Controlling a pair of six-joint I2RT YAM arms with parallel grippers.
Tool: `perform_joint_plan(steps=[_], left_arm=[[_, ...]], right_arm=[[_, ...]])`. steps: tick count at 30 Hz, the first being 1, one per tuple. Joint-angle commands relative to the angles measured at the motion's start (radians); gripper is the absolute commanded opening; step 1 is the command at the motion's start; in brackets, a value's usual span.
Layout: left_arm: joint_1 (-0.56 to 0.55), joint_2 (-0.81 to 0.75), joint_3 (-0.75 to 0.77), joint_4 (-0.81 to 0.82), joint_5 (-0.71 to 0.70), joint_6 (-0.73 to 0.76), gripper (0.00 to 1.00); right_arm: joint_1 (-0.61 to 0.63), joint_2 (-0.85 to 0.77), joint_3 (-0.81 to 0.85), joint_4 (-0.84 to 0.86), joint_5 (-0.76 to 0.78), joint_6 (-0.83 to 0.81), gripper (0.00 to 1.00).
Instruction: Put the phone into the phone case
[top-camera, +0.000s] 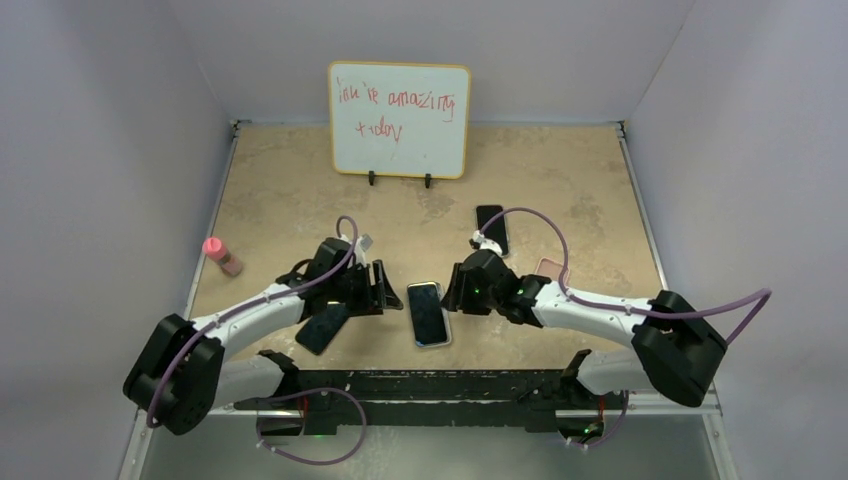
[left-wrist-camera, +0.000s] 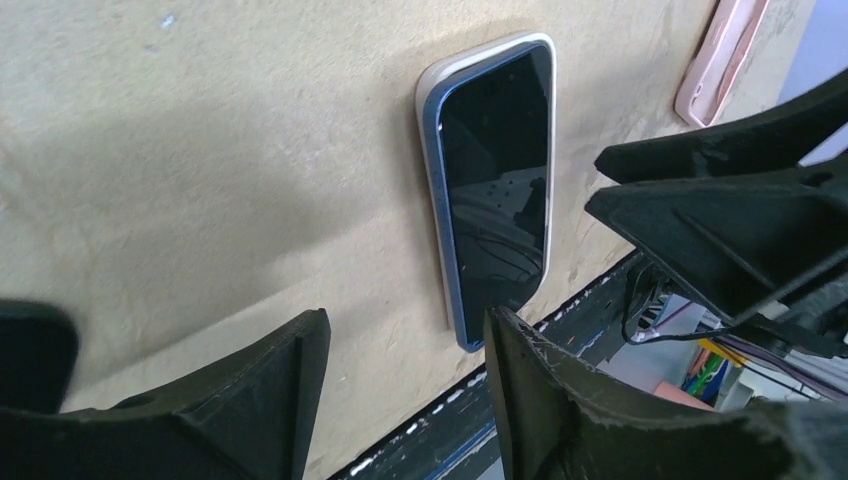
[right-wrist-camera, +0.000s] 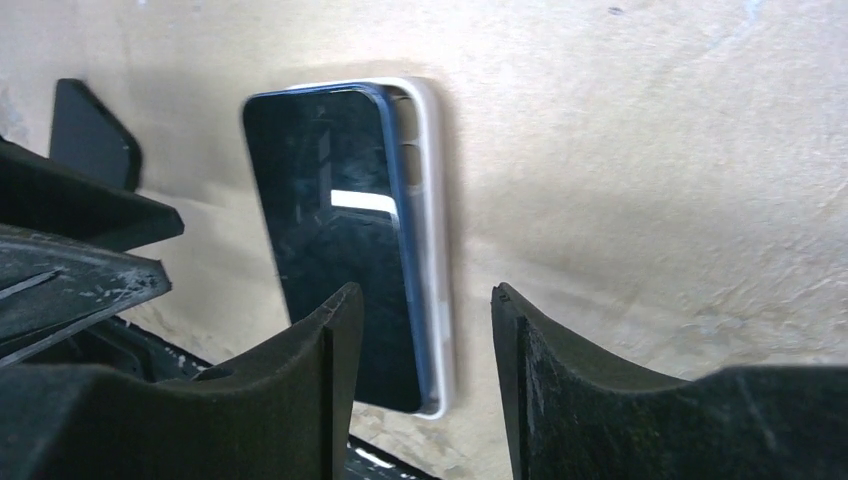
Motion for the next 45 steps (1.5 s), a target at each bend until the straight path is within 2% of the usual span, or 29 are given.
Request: perform_joint_plan(steps=[1,7,17,20,25,29,36,39,44,45], left_arm=[[-0.038,0.067,0.015,0.153,-0.009,-0.038,0.59],[-0.056,0.188,0.052,0.247,-0.023,-0.069,0.55],[-0.183,0.326,0.121,0.270,-0.063,-0.111,0.48],[-0.221,0.350,0.148,0.238,-0.095,-0.126,0.36],[-0.260,0.333,0.169,0.213,-0.125,-0.170,0.22],[-0.265,0.336,0.189,0.191,-0.119,-0.191,0.17],[-0.274,0.378,0.173,0.226,-0.101,-0.224,0.15],[-0.282,0.371,0.173,0.248,-0.088,-0.230,0.17],[-0.282,0.305,0.195,0.111,-0.152,-0.190,0.39],[-0.282,0.293,0.194,0.097,-0.165,-0.185,0.41]], right_arm=[[-0.052,-0.011,-0.066,0.137,-0.126,-0.039,0.50],[-0.077,0.027,-0.079,0.192,-0.188,-0.054,0.45],[-0.111,0.085,-0.101,0.258,-0.191,-0.066,0.37],[-0.122,0.111,-0.098,0.288,-0.218,-0.066,0.35],[-0.125,0.142,-0.098,0.322,-0.255,-0.060,0.32],[-0.124,0.137,-0.132,0.382,-0.275,-0.021,0.28],[-0.125,0.130,-0.209,0.512,-0.303,0.067,0.25],[-0.124,0.124,-0.222,0.515,-0.309,0.081,0.25],[-0.125,0.032,-0.230,0.384,-0.235,0.071,0.27],[-0.125,0.008,-0.232,0.354,-0.219,0.064,0.29]])
